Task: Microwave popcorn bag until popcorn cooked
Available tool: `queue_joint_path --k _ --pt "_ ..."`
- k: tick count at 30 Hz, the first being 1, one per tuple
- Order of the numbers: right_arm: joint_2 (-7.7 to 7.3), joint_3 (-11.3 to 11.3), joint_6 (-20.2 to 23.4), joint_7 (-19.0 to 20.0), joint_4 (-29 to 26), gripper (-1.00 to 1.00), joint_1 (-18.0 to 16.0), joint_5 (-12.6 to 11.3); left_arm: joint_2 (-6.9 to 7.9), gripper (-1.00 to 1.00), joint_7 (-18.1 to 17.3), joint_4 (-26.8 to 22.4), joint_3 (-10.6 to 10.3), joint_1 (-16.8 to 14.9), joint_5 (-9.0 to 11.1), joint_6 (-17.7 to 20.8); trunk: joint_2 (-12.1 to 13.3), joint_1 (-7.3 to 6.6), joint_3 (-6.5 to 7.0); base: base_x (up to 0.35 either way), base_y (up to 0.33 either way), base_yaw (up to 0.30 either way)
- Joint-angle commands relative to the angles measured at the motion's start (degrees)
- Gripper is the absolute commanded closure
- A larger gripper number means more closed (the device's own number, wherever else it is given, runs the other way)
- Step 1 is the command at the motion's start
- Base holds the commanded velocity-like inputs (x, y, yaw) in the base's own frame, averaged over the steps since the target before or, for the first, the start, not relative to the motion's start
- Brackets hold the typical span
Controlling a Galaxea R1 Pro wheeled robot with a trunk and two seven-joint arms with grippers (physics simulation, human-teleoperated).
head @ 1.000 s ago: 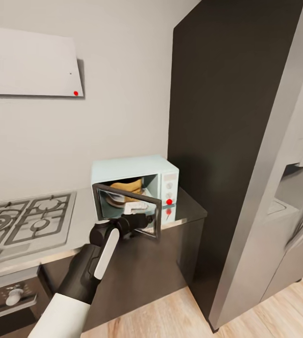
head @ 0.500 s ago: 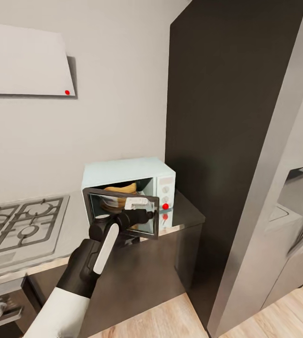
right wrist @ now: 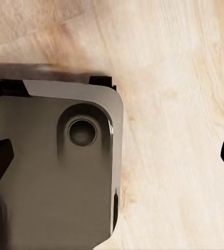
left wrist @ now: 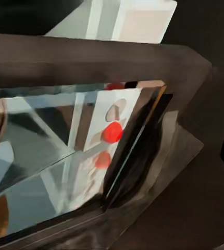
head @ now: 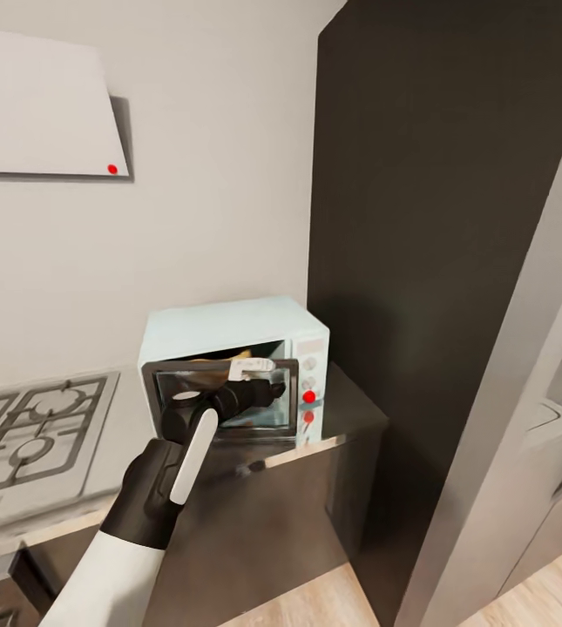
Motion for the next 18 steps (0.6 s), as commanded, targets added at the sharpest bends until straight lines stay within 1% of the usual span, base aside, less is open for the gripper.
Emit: queue_joint_path --k 1,18 --pt "-0.04 -0.49 -0.35 0.11 0.19 -1.00 -0.08 0.49 -0.02 -1.00 -0.24 -0.02 0.07 -0.06 -0.43 0.21 -0.05 0.03 -0.07 0.215 0.000 0.000" --pt "-0.04 -0.49 -0.35 0.17 0.19 -1.00 -0.08 0.58 -0.02 -1.00 -0.15 0.05 0.08 -0.03 -0.53 0.00 -0.05 0.03 -0.07 0.176 0.000 0.000"
